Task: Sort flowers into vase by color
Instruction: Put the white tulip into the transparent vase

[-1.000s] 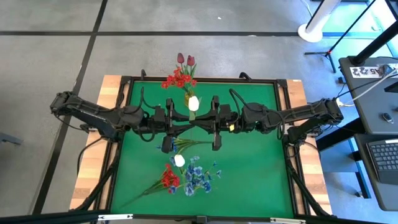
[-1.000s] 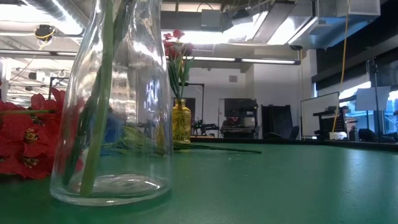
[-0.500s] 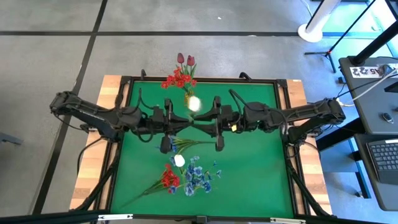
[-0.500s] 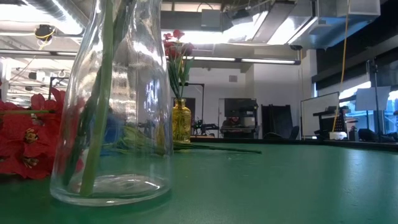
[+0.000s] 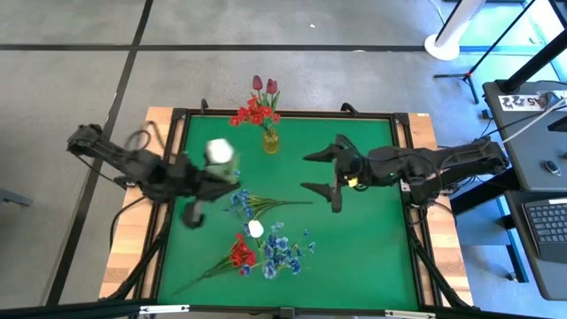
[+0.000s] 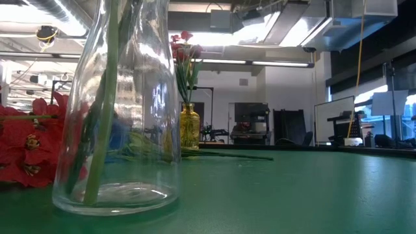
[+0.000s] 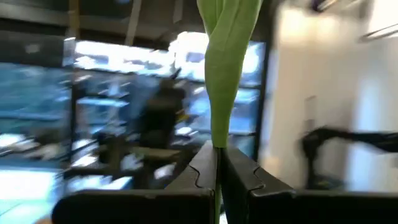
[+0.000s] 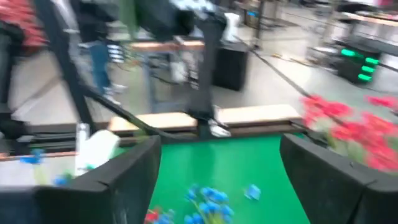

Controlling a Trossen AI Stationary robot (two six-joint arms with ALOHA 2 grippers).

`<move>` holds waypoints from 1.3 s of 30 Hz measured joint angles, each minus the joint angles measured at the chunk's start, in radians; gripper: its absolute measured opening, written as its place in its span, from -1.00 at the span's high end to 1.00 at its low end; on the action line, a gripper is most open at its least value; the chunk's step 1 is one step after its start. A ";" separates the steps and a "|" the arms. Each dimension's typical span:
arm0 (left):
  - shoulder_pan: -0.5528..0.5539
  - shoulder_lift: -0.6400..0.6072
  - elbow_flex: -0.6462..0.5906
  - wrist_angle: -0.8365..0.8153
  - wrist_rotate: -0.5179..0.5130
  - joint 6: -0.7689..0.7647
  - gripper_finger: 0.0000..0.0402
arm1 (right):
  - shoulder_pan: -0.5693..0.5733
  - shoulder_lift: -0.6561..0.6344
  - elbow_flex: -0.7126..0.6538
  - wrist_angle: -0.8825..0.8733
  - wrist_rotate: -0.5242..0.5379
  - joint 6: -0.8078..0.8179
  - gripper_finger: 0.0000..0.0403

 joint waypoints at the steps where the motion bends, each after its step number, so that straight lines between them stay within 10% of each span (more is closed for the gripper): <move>1: -0.031 -0.019 0.001 0.003 0.016 -0.001 1.00 | 0.001 -0.009 0.000 -0.026 0.034 0.009 -0.61; 19: -0.462 0.187 0.004 0.163 -0.110 0.102 1.00 | -0.003 -0.020 -0.074 -0.213 0.238 0.094 -0.31; 39: -0.289 0.558 0.003 0.489 -0.320 0.008 1.00 | -0.003 -0.020 -0.097 -0.213 0.228 0.148 -0.29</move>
